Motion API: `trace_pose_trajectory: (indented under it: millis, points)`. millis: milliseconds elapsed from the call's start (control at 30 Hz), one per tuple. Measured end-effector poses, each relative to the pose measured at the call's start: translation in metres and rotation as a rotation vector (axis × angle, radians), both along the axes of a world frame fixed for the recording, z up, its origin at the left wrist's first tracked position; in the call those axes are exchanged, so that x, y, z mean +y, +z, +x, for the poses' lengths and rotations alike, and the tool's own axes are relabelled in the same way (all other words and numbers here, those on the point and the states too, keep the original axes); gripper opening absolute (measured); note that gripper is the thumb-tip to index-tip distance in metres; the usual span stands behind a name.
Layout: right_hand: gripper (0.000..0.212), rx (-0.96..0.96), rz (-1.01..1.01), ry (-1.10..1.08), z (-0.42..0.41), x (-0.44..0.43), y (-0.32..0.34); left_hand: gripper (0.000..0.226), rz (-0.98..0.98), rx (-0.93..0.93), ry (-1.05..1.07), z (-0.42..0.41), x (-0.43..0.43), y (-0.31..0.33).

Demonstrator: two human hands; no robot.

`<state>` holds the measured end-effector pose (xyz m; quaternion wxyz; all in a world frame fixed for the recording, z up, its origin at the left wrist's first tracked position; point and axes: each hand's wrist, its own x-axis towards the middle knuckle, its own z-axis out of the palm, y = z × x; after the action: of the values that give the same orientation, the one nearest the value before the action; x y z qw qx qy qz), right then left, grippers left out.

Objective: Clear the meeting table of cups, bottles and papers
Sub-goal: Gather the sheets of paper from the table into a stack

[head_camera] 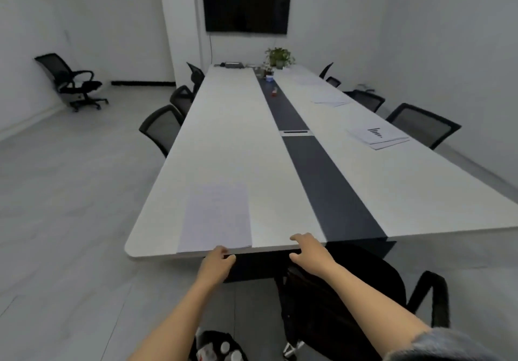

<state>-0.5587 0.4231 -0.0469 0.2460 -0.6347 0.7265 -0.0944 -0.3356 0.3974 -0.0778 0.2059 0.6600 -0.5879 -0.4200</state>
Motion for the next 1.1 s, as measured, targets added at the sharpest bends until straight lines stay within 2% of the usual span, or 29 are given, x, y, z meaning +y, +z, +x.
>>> trace_pose_trajectory:
  millis: [300, 467, 633, 767, 900, 1100]
  points:
    - [0.052, -0.086, -0.075, -0.308, -0.213, 0.119, 0.062, 0.033, -0.264, 0.075, -0.349, -0.222, 0.036, 0.08]
    - [0.048, -0.061, -0.132, -0.511, -0.341, 0.211, 0.077, 0.032, -0.317, 0.169, -0.484, -0.357, 0.09, 0.09]
    - [0.043, -0.058, -0.174, -0.64, -0.439, 0.277, 0.079, 0.03, -0.32, 0.182, -0.547, -0.469, 0.141, 0.084]
    - [0.042, -0.087, -0.212, -0.655, -0.488, 0.284, 0.074, 0.031, -0.366, 0.127, -0.578, -0.53, 0.147, 0.079]
    - [0.042, -0.057, -0.199, -0.612, -0.528, 0.263, 0.065, 0.033, -0.468, -0.012, -0.608, -0.571, 0.117, 0.069]
    - [0.047, 0.257, -0.105, -0.471, -0.622, 0.202, 0.048, 0.04, -0.481, -0.177, -0.616, -0.656, 0.042, 0.03]
